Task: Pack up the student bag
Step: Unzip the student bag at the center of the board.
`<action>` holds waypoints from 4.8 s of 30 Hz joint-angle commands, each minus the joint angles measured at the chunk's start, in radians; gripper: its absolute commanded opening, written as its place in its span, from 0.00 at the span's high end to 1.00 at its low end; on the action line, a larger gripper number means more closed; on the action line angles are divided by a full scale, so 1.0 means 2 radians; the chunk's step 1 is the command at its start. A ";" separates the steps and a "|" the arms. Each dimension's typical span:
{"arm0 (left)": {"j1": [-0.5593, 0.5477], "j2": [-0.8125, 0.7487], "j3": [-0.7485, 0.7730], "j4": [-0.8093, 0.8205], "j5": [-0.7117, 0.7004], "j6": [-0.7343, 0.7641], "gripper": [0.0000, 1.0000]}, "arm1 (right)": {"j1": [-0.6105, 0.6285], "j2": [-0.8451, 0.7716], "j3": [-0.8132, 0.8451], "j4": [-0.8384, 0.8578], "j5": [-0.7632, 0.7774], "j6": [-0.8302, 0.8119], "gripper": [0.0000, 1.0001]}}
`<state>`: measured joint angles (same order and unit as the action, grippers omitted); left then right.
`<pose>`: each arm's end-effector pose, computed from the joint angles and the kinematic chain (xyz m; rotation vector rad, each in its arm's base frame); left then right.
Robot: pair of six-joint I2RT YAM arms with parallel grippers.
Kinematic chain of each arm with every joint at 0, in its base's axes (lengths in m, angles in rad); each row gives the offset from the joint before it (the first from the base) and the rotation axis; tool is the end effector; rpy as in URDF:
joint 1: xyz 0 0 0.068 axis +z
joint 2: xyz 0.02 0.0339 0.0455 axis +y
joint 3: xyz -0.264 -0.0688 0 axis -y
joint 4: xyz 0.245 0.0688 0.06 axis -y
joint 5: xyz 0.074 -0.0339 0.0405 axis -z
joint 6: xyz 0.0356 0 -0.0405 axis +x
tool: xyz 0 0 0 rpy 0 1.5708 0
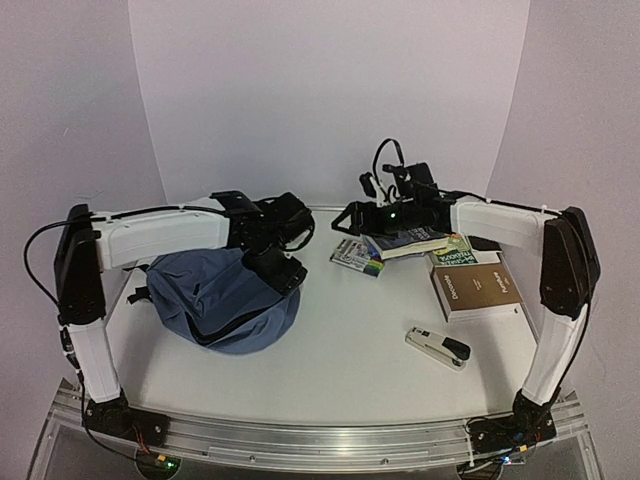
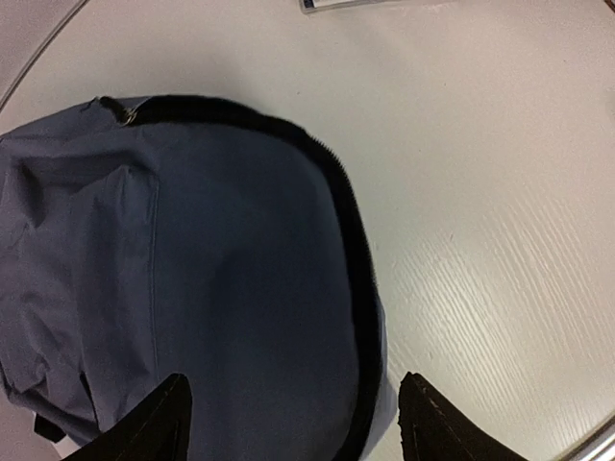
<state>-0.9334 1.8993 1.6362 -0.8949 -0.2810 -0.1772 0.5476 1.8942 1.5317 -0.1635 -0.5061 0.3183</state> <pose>0.2464 -0.3162 0.2585 0.9039 2.4880 0.0259 0.3711 0.2465 0.2802 -0.5708 2.1246 1.0364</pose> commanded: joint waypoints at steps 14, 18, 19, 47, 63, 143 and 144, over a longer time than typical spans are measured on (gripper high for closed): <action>0.000 -0.152 -0.160 -0.076 0.064 -0.068 0.43 | 0.134 0.036 -0.064 0.045 -0.094 0.050 0.04; 0.000 -0.134 -0.168 -0.065 0.053 -0.057 0.47 | 0.144 0.070 -0.049 0.048 -0.094 0.060 0.08; 0.001 -0.130 -0.168 -0.064 0.053 -0.054 0.47 | 0.145 0.076 -0.047 0.048 -0.094 0.062 0.09; 0.057 -0.261 -0.158 0.040 0.041 -0.085 1.00 | 0.129 0.100 -0.049 0.041 -0.024 0.030 1.00; 0.329 -0.242 -0.191 0.094 0.125 -0.100 1.00 | 0.092 0.060 -0.120 -0.007 0.039 -0.047 1.00; 0.215 -0.170 -0.047 0.167 0.195 0.002 0.12 | 0.078 0.138 0.038 -0.093 0.116 -0.098 0.20; 0.213 -0.161 -0.048 0.164 0.228 0.004 0.14 | 0.078 0.139 0.039 -0.094 0.115 -0.097 0.20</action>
<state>-0.4891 1.5524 1.5298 -0.5455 0.0185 -0.2085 0.7052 2.2144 1.6024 -0.3283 -0.2782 0.1307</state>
